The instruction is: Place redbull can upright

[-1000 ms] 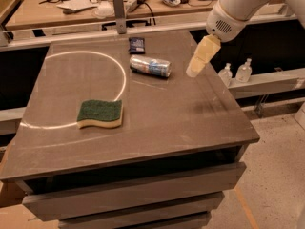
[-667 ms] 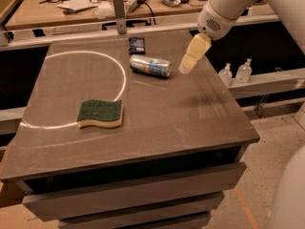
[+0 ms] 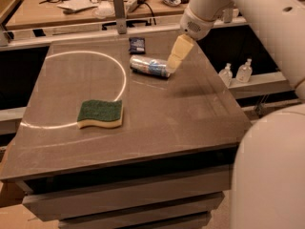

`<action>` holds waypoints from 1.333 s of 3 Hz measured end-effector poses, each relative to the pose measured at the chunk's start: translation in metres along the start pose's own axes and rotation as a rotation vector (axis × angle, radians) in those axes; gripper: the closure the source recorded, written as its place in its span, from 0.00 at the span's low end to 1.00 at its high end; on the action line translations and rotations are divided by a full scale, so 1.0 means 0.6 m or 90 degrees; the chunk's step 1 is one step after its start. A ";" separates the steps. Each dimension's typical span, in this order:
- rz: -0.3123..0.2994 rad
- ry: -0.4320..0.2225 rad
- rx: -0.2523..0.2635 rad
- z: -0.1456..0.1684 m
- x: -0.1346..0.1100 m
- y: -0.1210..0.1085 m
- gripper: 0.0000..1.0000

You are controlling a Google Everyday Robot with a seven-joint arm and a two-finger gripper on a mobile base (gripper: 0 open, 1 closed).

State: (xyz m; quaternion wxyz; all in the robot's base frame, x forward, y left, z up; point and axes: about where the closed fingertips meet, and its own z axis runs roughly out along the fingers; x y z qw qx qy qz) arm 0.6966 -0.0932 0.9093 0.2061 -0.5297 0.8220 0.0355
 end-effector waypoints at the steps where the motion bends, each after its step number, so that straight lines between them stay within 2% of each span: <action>1: -0.012 0.018 -0.007 0.044 -0.032 -0.003 0.00; 3: -0.040 0.052 -0.030 0.113 -0.108 0.005 0.00; 4: -0.042 0.074 -0.057 0.140 -0.125 0.020 0.00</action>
Offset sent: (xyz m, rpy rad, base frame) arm 0.0428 0.0696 -0.0301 -0.0759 0.0404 0.0538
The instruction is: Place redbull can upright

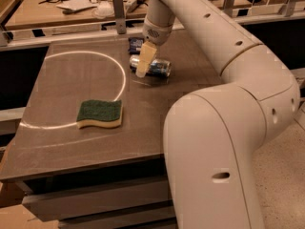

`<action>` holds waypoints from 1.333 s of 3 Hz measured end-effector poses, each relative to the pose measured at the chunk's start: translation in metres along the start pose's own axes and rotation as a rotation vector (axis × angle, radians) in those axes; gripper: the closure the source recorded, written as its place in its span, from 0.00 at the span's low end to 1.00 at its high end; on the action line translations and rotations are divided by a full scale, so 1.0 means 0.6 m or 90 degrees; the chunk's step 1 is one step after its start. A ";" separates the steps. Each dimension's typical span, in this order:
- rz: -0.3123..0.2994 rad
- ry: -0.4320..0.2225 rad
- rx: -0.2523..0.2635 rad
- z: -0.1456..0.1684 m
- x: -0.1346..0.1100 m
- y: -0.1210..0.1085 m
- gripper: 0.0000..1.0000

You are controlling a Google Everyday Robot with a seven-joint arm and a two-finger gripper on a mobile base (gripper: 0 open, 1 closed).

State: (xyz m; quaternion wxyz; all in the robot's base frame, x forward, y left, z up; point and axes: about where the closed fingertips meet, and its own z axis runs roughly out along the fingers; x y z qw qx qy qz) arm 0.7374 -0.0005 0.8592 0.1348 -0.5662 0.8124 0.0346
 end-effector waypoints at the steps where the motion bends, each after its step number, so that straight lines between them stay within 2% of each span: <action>1: -0.009 0.015 -0.017 0.023 -0.019 0.013 0.02; 2: -0.024 0.014 -0.022 0.030 -0.034 0.019 0.25; 3: -0.047 0.017 -0.027 0.029 -0.046 0.024 0.56; 4: -0.066 0.016 -0.026 0.024 -0.052 0.026 0.79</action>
Offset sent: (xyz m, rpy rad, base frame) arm -0.0074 0.0304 -0.0066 -0.0329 0.0575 0.0733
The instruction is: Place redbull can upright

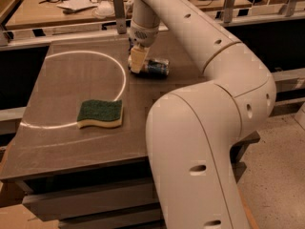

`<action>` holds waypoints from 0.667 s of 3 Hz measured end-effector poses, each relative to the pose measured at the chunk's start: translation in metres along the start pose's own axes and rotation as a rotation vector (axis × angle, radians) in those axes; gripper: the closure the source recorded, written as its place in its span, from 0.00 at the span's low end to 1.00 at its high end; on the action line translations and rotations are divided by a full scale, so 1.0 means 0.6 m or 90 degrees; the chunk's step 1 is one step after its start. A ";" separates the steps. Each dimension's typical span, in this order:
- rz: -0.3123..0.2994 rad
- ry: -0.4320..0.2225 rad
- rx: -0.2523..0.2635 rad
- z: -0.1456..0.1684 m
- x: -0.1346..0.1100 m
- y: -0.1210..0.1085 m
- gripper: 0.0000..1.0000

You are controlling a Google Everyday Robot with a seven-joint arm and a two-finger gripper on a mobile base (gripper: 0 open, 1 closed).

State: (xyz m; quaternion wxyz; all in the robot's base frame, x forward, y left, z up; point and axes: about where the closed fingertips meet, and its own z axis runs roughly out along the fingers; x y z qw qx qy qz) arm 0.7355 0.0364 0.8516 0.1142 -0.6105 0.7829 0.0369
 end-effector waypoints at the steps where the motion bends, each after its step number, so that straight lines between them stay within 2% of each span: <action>1: -0.005 -0.049 0.020 -0.054 0.004 -0.005 1.00; 2: 0.045 -0.138 0.057 -0.133 0.034 -0.016 1.00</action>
Offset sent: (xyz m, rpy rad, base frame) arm -0.0157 -0.1081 0.1459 0.4253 -0.2973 -0.2483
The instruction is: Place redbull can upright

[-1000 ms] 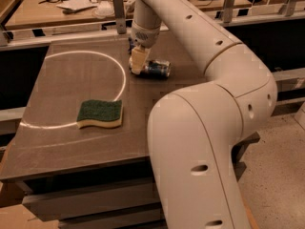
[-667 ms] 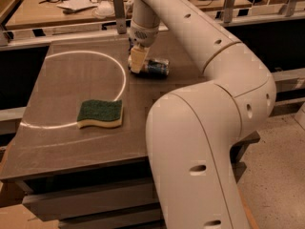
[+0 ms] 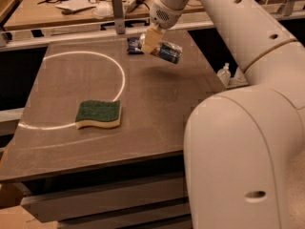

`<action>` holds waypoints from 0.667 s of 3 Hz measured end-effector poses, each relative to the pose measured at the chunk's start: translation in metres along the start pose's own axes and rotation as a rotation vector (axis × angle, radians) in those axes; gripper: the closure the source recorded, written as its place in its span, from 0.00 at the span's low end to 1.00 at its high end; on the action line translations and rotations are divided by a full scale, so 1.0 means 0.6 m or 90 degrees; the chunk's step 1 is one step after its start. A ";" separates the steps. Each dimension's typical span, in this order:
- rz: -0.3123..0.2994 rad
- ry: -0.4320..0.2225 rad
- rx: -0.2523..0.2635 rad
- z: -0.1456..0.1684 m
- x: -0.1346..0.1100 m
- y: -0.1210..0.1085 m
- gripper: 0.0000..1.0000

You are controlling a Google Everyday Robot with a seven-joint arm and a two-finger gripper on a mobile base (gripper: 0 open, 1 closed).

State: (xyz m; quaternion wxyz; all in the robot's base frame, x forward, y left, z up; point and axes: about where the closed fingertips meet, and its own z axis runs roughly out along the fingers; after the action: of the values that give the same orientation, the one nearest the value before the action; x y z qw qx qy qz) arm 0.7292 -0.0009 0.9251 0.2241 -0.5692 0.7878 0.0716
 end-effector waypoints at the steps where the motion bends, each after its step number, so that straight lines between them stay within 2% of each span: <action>1: 0.063 -0.143 0.058 -0.103 0.045 -0.014 1.00; 2: 0.098 -0.230 0.092 -0.143 0.093 -0.005 1.00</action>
Offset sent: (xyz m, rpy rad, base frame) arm -0.0384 -0.1504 0.0954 0.5774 -0.4466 -0.3016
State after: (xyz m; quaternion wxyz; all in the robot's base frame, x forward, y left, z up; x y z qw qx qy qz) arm 0.6948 -0.0818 0.9779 0.3960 -0.4674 0.7792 0.1326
